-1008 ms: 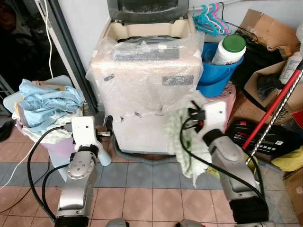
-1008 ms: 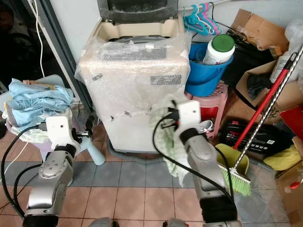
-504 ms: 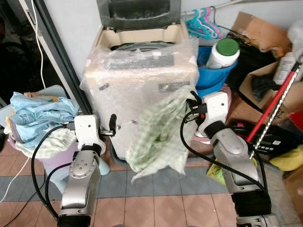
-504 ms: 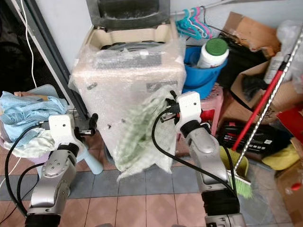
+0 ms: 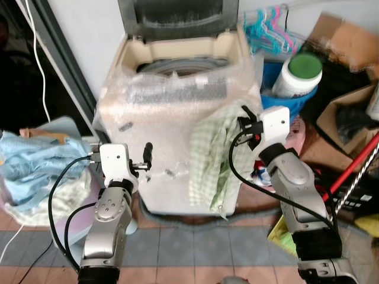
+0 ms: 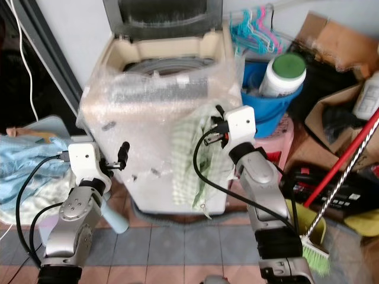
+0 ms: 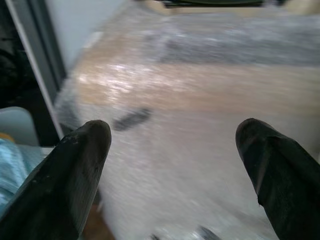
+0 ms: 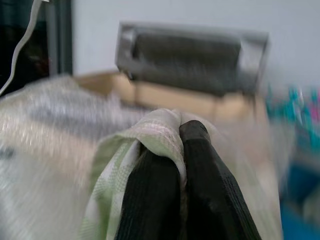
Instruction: Clothes washing
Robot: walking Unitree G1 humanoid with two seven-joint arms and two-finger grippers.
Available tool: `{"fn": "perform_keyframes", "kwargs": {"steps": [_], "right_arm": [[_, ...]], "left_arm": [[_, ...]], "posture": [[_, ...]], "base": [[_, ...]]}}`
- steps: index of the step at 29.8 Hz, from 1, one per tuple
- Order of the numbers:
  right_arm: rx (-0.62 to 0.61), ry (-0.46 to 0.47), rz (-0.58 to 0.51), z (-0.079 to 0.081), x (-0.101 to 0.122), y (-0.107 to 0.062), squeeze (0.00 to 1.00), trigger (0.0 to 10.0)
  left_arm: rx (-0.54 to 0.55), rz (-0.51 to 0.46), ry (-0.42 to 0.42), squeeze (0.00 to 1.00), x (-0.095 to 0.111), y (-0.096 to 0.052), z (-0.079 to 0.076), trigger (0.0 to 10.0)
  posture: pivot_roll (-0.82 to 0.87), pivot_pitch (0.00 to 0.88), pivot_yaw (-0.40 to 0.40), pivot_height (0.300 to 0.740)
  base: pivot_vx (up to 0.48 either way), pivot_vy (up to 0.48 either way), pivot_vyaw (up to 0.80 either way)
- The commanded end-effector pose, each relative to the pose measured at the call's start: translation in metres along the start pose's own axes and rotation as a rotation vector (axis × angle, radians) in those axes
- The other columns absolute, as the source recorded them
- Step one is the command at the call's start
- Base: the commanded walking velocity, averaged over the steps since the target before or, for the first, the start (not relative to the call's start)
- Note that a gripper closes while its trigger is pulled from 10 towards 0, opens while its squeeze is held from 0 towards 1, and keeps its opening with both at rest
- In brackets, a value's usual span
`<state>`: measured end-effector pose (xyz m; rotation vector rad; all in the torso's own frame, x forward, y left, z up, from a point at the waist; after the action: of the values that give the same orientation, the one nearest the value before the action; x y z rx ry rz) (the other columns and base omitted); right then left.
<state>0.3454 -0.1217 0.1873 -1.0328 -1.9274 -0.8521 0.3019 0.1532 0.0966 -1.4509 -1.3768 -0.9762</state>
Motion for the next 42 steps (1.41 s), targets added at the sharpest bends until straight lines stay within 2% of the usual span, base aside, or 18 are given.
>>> {"fn": "perform_keyframes", "kwargs": {"steps": [1, 3, 5, 6, 10, 17, 19, 24, 26, 28, 29, 32, 35, 36, 37, 40, 41, 42], "right_arm": [[0.088, -0.075, -0.119, 0.009, 0.029, 0.013, 0.0, 10.0], [0.122, -0.085, -0.162, 0.006, 0.042, 0.02, 0.0, 10.0], [0.122, -0.084, -0.167, 0.005, 0.044, 0.021, 0.0, 10.0], [0.145, -0.093, -0.207, 0.001, 0.057, 0.029, 0.0, 10.0], [0.16, -0.067, -0.239, -0.005, 0.066, 0.039, 0.0, 10.0], [0.254, -0.053, -0.294, -0.001, 0.081, 0.053, 0.0, 10.0], [0.282, -0.018, -0.328, -0.007, 0.097, 0.069, 0.0, 10.0], [0.363, -0.022, -0.339, -0.009, 0.108, 0.083, 0.0, 10.0], [0.217, -0.104, -0.313, -0.041, 0.124, 0.105, 0.0, 10.0], [0.057, -0.163, -0.3, -0.069, 0.139, 0.114, 0.0, 10.0], [-0.108, -0.205, -0.32, -0.099, 0.157, 0.115, 0.0, 10.0], [-0.319, -0.241, -0.41, -0.14, 0.191, 0.104, 0.0, 10.0], [-0.468, -0.27, -0.428, -0.17, 0.204, 0.09, 0.0, 10.0], [-0.501, -0.257, -0.412, -0.178, 0.201, 0.088, 0.0, 10.0], [-0.501, -0.257, -0.412, -0.178, 0.201, 0.088, 0.0, 10.0], [-0.391, -0.254, -0.308, -0.154, 0.156, 0.098, 0.0, 10.0], [-0.391, -0.254, -0.308, -0.154, 0.156, 0.098, 0.0, 10.0], [-0.349, -0.245, -0.266, -0.142, 0.135, 0.099, 0.0, 10.0]], "left_arm": [[0.028, 0.005, -0.005, 0.0, 0.001, 0.001, 0.009, 10.0], [0.034, 0.009, -0.02, 0.0, 0.0, 0.003, 0.009, 10.0], [0.034, 0.007, -0.022, 0.0, 0.0, 0.003, 0.009, 10.0], [0.038, 0.006, -0.025, 0.0, 0.001, 0.004, 0.008, 10.0], [0.043, 0.01, -0.03, 0.0, -0.001, 0.003, 0.007, 10.0], [0.043, 0.014, -0.031, 0.0, -0.002, 0.004, 0.006, 10.0], [0.039, 0.018, -0.032, 0.0, -0.002, 0.007, 0.004, 10.0], [0.03, 0.0, -0.033, 0.0, 0.0, 0.008, 0.002, 10.0], [0.032, 0.001, -0.027, 0.0, 0.0, 0.009, -0.001, 10.0], [0.028, -0.001, -0.025, 0.0, 0.0, 0.009, -0.003, 10.0], [0.027, -0.003, -0.023, 0.0, 0.0, 0.009, -0.004, 10.0], [0.03, -0.004, -0.023, 0.0, 0.0, 0.009, -0.004, 10.0], [0.04, -0.006, -0.029, 0.0, 0.0, 0.007, -0.003, 10.0], [0.042, -0.009, -0.03, 0.0, 0.0, 0.007, -0.002, 10.0], [0.042, -0.009, -0.03, 0.0, 0.0, 0.007, -0.002, 10.0], [0.031, -0.008, -0.026, 0.0, -0.001, 0.007, -0.005, 10.0], [0.031, -0.008, -0.026, 0.0, -0.001, 0.007, -0.005, 10.0], [0.023, -0.008, -0.027, 0.0, -0.001, 0.007, -0.006, 10.0]], "posture": [[-0.06, 0.0, 0.06, 0.74], [-0.06, 0.0, 0.059, 0.74], [-0.06, 0.0, 0.059, 0.74], [-0.06, 0.0, 0.052, 0.74], [-0.06, 0.0, 0.047, 0.74], [-0.06, 0.0, 0.046, 0.74], [-0.06, 0.0, 0.043, 0.74], [-0.06, 0.0, 0.043, 0.74], [-0.06, 0.0, 0.041, 0.74], [-0.06, 0.0, 0.041, 0.74], [-0.05, 0.0, 0.037, 0.74], [-0.04, 0.0, 0.033, 0.74], [-0.04, 0.0, 0.029, 0.74], [-0.04, 0.0, 0.029, 0.74], [-0.04, 0.0, 0.029, 0.74], [-0.05, 0.0, 0.03, 0.74], [-0.05, 0.0, 0.03, 0.74], [-0.05, 0.0, 0.03, 0.74]], "base": [[0.409, 0.255, 0.0], [0.328, 0.351, 0.0], [0.296, 0.379, 0.0], [0.244, 0.416, 0.0], [0.122, 0.429, 0.0], [0.0, 0.442, 0.0], [0.0, 0.442, 0.0], [0.0, 0.427, 0.0], [0.0, 0.0, 0.0], [0.0, 0.0, 0.0], [0.0, 0.0, 0.0], [0.0, 0.0, 0.0], [0.0, 0.0, 0.0], [0.0, 0.0, 0.0], [0.0, 0.0, 0.0], [0.0, 0.0, 0.0], [0.0, 0.0, 0.0], [0.0, 0.0, 0.0]]}}
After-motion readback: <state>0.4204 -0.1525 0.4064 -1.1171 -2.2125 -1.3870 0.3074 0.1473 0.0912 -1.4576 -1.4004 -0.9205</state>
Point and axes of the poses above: a point about 5 cm out from each wrist's last joint towards the gripper, its own y axis pointing out of the wrist towards the gripper, its own x axis along the axis of the wrist's last joint, z = x × y, the point moved 3 cm from there along y, pointing out of the wrist towards the gripper, and after that the axes turned 14 degrees about -y, right-handed, at the moved point
